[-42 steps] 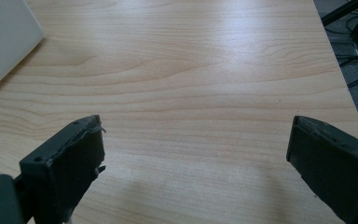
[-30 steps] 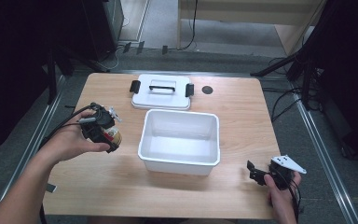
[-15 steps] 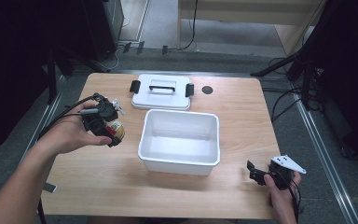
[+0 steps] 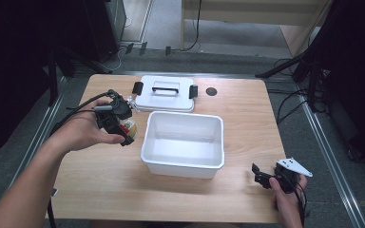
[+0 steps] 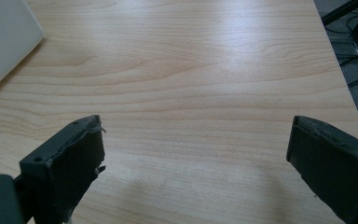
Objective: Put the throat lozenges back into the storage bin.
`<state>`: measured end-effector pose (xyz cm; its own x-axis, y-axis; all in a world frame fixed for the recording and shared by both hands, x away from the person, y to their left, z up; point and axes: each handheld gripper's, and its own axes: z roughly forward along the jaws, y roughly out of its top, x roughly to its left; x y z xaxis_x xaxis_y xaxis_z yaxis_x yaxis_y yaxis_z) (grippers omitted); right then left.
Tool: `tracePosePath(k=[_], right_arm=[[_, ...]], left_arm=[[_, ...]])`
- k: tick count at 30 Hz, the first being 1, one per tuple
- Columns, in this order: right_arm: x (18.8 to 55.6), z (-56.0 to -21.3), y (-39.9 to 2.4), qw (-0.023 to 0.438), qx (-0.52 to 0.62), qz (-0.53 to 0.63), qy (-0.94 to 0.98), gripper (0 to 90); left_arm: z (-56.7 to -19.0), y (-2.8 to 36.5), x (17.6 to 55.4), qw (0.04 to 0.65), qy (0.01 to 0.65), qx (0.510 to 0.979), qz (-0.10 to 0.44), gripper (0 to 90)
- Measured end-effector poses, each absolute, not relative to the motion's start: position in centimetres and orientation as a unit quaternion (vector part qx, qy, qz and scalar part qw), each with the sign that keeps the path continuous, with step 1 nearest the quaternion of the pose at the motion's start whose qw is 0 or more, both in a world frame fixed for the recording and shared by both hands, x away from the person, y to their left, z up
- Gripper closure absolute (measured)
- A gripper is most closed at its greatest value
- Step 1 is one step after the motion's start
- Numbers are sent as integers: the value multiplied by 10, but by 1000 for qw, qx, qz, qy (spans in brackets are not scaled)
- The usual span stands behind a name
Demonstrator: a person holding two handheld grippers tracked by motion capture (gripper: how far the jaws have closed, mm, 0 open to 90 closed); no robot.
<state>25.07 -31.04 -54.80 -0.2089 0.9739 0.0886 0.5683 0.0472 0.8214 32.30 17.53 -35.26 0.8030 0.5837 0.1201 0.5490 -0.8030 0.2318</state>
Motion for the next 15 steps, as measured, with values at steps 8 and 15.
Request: tracePosePath(k=[8, 15], right_arm=[[251, -548, -311, 261, 572, 388, 674, 41], [251, -548, -311, 261, 571, 388, 674, 41]], left_arm=[[-351, 155, 325, 94, 282, 951, 89, 215], [-354, 138, 326, 95, 270, 954, 83, 215]])
